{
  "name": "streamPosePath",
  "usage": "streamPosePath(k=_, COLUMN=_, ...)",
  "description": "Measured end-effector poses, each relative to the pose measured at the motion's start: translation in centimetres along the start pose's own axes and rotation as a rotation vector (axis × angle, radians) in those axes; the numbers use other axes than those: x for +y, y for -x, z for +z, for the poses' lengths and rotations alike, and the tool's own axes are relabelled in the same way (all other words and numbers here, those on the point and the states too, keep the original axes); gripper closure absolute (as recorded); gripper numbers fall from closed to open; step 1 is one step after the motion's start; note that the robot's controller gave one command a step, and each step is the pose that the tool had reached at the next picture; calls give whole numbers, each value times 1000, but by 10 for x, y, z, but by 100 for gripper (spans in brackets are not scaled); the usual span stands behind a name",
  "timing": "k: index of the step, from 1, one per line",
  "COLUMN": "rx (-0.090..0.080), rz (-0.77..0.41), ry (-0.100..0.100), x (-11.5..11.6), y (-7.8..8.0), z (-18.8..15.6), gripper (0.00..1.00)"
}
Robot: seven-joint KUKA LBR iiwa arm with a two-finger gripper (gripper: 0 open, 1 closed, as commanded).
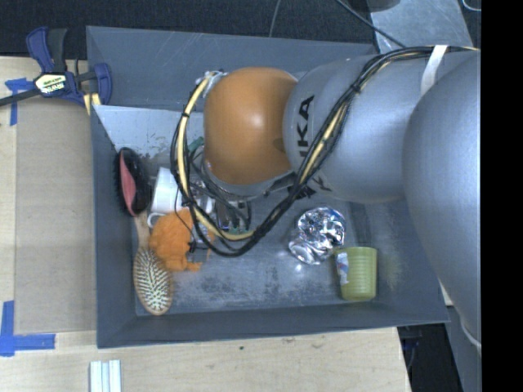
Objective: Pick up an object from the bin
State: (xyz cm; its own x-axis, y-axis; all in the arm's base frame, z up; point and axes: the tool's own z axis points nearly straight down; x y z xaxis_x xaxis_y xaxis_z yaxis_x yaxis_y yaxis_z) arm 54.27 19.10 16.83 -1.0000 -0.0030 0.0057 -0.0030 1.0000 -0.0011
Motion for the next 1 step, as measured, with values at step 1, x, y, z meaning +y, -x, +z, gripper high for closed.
streamPosePath(k=1, rx=-23, rz=92, ry=7, x=-51, y=26, z=52, gripper=0)
